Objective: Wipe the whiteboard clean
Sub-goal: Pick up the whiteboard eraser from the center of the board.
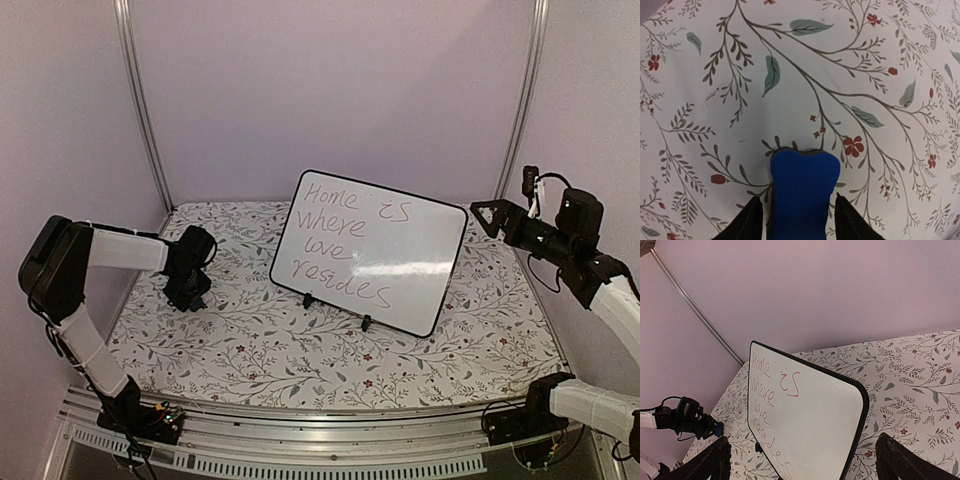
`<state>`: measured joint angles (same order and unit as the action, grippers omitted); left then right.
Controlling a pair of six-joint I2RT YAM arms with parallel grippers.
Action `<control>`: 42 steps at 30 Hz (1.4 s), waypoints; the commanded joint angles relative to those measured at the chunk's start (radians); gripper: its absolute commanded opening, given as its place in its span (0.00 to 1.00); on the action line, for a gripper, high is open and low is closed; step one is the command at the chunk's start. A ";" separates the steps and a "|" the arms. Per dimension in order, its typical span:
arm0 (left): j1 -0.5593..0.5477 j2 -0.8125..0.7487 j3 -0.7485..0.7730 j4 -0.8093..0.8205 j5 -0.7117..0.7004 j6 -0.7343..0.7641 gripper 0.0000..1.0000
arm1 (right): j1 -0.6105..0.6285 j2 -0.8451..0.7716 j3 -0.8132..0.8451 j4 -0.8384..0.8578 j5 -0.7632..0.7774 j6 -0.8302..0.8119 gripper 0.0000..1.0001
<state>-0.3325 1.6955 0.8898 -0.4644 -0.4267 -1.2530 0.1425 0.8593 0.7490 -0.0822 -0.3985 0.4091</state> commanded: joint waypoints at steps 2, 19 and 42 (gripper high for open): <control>0.018 0.011 -0.011 0.009 -0.008 0.013 0.45 | -0.006 -0.002 -0.005 0.015 0.000 0.009 0.99; 0.021 0.012 -0.017 0.033 0.010 0.032 0.31 | -0.007 0.020 0.017 0.016 -0.010 0.014 0.99; 0.015 -0.236 -0.104 0.307 0.164 0.294 0.16 | -0.006 0.023 0.016 0.012 -0.008 0.014 0.99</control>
<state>-0.3214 1.4979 0.7898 -0.2764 -0.3588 -1.0798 0.1425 0.8852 0.7486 -0.0814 -0.4026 0.4232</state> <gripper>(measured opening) 0.214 0.989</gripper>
